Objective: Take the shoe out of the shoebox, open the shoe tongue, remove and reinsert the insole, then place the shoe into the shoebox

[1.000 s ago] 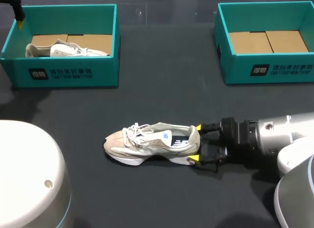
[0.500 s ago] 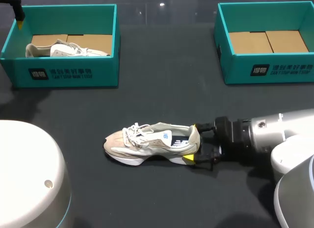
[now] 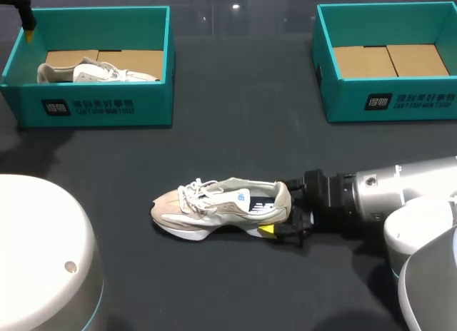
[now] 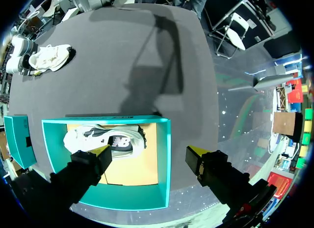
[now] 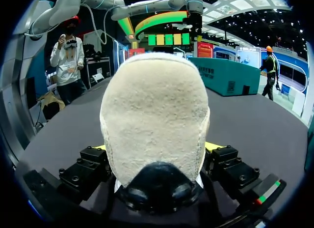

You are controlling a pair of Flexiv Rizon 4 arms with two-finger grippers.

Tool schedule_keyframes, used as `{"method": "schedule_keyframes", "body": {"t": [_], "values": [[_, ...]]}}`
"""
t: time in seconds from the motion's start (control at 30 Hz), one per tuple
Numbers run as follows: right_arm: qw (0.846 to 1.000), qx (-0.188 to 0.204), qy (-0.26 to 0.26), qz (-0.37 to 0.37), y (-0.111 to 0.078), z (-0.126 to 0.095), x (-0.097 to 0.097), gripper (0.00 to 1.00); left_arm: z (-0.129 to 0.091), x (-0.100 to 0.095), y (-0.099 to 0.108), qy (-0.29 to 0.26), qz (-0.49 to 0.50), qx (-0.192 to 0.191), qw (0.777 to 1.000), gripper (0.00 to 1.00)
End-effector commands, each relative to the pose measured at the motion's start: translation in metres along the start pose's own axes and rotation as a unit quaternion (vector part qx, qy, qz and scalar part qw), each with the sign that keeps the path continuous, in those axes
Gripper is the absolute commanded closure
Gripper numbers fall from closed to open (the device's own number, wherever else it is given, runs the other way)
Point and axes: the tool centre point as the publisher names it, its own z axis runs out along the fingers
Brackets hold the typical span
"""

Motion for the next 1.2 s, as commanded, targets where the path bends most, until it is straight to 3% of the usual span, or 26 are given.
{"method": "schedule_keyframes", "body": {"t": [0.03,0.07,0.57,1.2], "values": [[1.0,0.001,0.0,0.001,-0.001,0.007,-0.003,0.85,0.0,0.0,-0.001,0.001,0.0,-0.001,1.0,0.0],[1.0,0.001,0.001,0.001,-0.001,0.007,-0.003,1.0,0.0,0.0,-0.001,0.001,0.0,-0.001,1.0,0.0],[1.0,0.008,0.015,-0.013,0.004,0.002,-0.017,1.0,0.0,0.0,-0.001,0.001,0.0,-0.001,1.0,0.0],[0.999,0.015,0.035,-0.006,0.001,0.003,-0.019,1.0,0.0,0.0,-0.001,0.001,0.0,-0.001,1.0,0.0]]}}
